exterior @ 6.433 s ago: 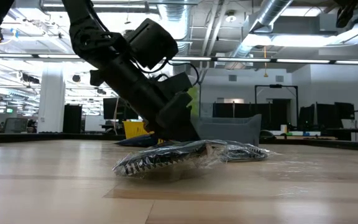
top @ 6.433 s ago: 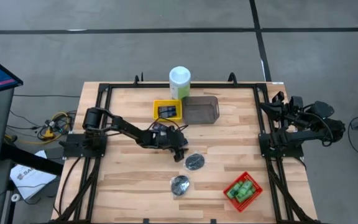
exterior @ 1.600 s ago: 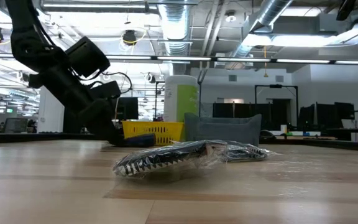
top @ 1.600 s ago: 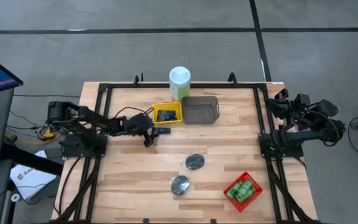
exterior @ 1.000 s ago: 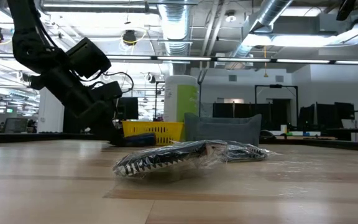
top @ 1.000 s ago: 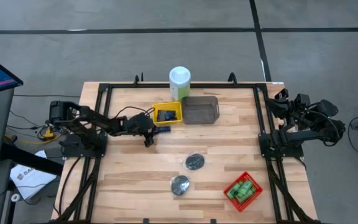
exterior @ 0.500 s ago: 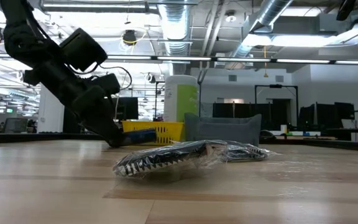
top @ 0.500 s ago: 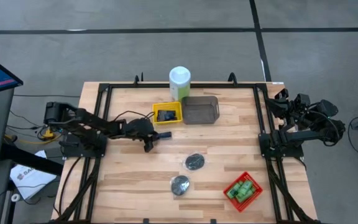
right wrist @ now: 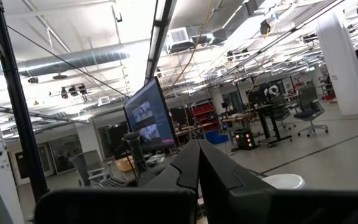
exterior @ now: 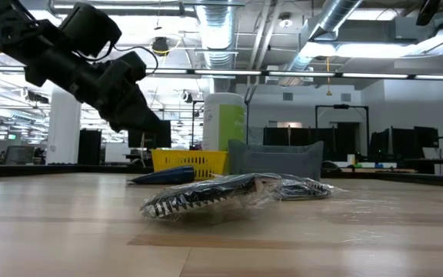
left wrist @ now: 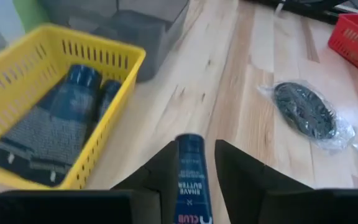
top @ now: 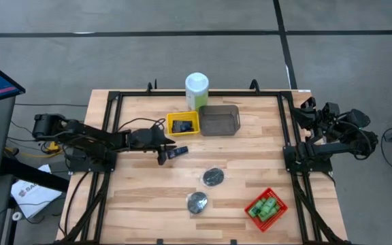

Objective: Pick & Place Travel size toiletries
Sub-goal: Put the dark blue shaving cream into the yellow basket

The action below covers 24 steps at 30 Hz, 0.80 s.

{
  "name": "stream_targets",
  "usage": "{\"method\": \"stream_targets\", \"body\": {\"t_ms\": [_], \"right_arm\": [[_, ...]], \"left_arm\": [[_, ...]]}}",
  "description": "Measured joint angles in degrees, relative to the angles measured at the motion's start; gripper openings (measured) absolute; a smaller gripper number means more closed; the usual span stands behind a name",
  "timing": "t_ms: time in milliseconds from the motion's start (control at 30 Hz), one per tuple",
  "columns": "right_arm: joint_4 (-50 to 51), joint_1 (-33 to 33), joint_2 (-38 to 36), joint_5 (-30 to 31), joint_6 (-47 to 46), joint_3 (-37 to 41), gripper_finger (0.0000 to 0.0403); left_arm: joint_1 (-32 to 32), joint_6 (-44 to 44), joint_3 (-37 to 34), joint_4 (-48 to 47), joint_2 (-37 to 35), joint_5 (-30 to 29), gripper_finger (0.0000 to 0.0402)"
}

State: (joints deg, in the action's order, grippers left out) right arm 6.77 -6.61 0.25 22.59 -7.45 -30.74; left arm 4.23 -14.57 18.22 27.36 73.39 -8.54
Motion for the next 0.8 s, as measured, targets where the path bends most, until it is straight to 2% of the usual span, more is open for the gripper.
{"method": "stream_targets", "body": {"t_ms": [100, 200, 333, 567, 667, 800], "right_arm": [[0.02, 0.00, 0.00, 0.00, -0.99, 0.00, 0.0001], [0.02, 0.00, 0.00, 0.00, -0.99, 0.00, 0.0001], [0.02, 0.00, 0.00, -0.01, -0.99, 0.00, 0.0001], [0.00, 0.00, 0.00, -0.02, -0.99, 0.00, 0.0001], [0.01, 0.00, 0.00, -0.01, -1.19, 0.00, 0.0001], [0.00, 0.00, 0.00, 0.00, -1.21, 0.00, 0.0001]], "left_arm": [[-0.25, 0.64, 0.02, 0.84, -0.18, 0.57, 0.0107], [-0.26, 1.00, 0.14, 4.08, 0.70, 2.74, 0.0136], [-0.27, 3.93, 0.15, 7.18, 3.49, 5.48, 0.0203], [-0.46, 8.23, 2.66, 10.16, 11.00, 4.30, 0.0323], [-0.46, 8.29, 5.12, 10.09, 14.83, 4.15, 0.0348], [-0.46, 8.31, 8.21, 10.11, 20.02, 4.02, 0.0353]]}}
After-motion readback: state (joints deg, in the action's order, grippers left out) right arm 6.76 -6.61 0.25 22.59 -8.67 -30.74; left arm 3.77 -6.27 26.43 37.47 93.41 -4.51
